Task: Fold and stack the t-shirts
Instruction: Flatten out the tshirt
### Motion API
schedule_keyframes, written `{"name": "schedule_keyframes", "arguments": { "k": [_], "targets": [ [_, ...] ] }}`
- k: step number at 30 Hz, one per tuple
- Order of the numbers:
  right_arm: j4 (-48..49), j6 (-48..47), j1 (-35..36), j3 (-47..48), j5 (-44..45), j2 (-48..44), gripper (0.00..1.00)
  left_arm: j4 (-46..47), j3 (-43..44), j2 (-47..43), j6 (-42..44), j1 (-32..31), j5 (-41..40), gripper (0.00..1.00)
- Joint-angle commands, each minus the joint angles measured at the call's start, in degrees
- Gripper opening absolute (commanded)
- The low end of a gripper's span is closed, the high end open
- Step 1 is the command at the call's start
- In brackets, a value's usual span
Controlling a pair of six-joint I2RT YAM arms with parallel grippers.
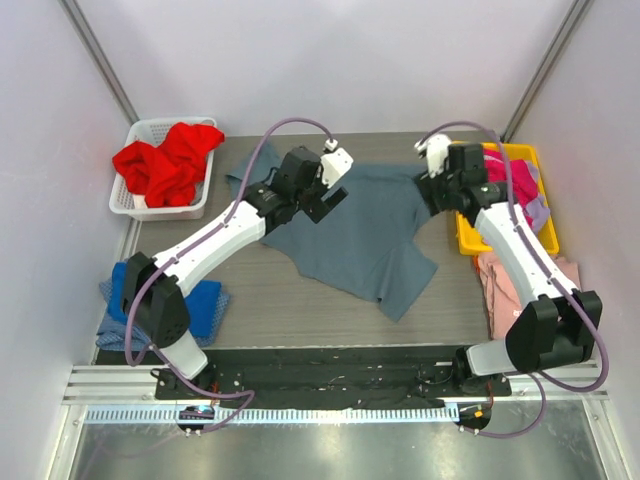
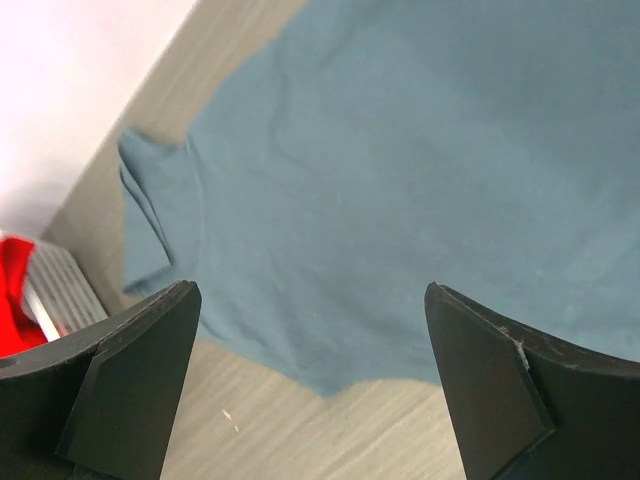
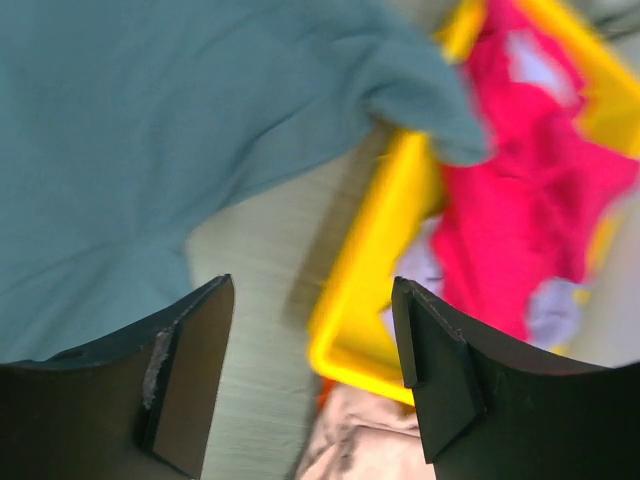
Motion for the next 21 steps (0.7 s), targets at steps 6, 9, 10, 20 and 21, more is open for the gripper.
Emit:
{"name": "schedule_keyframes", "arguments": {
  "k": [6,9,10,20,21],
  "targets": [
    [-0.9,-1.7,11.1,-18.3,-4.3,-2.1,0.70,4.1,-6.5,-3.8,-1.3,2.6,-6.9,1.00],
    [-0.3,-1.6,11.8,-20.0,-5.3,-0.9,0.70,6.3,-7.2,-3.8,-2.5,4.9,-7.1,1.00],
    [-0.2,-1.5,12.0,-20.3,-5.4,-0.1,0.69,6.4,-6.9,-3.1,-2.6,5.3,-7.6,1.00],
    [3.4,-0.3,14.9,-25.2,-8.0,3.5,0.69,9.0,-4.5,0.0,-0.5,11.0,-9.3,1.00],
    [3.7,-0.1,15.7,-25.5,-7.8,4.1,0.69,8.8,-3.9,0.4,-0.4,11.5,-9.2,1.00]
  ]
}}
